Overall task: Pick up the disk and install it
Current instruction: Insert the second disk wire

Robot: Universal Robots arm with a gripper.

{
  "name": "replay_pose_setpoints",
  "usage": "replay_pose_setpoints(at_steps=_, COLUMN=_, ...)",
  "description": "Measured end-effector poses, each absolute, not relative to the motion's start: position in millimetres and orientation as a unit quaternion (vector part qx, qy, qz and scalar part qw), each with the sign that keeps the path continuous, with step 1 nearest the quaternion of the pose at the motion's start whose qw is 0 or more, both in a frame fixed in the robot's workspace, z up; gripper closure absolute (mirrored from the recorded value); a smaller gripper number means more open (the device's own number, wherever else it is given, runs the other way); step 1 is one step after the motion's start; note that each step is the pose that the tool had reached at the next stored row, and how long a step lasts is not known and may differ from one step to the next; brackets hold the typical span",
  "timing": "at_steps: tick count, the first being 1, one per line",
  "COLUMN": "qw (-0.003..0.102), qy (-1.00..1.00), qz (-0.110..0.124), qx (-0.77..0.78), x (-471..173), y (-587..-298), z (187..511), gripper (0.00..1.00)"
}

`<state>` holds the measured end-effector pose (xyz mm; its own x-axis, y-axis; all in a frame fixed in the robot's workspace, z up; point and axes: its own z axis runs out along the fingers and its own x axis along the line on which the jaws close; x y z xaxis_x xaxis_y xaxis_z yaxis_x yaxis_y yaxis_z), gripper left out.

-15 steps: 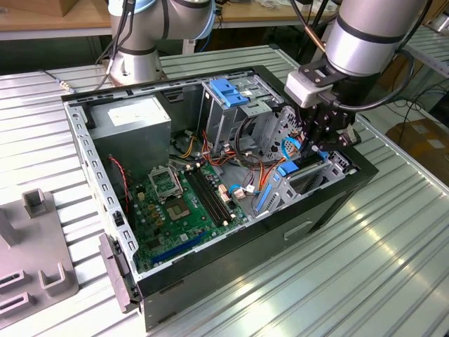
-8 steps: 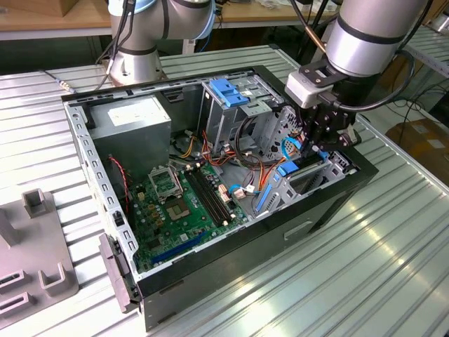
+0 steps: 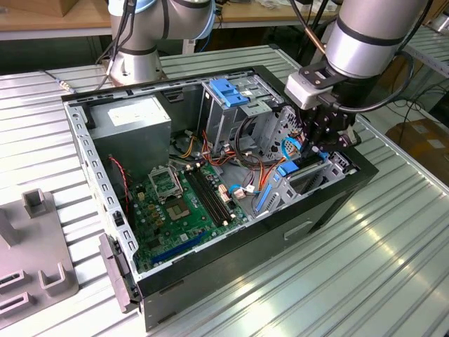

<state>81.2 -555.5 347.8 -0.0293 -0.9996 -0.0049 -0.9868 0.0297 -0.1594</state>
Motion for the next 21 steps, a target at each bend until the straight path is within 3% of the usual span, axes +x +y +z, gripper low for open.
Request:
replay_pose_setpoints(at_steps=19, qw=0.061, qy=0.716, qz=-0.052, qx=-0.694, x=81.2, y=-555.8, z=339.1, gripper=0.84)
replay_pose_setpoints(at_steps=20, qw=0.061, qy=0.716, qz=-0.052, qx=-0.694, x=81.3, y=-555.8, z=338.9, gripper=0.77)
replay_pose_setpoints(at_steps=21, qw=0.061, qy=0.716, qz=-0.052, qx=-0.694, x=81.3, y=-555.8, z=339.7, gripper=0.77)
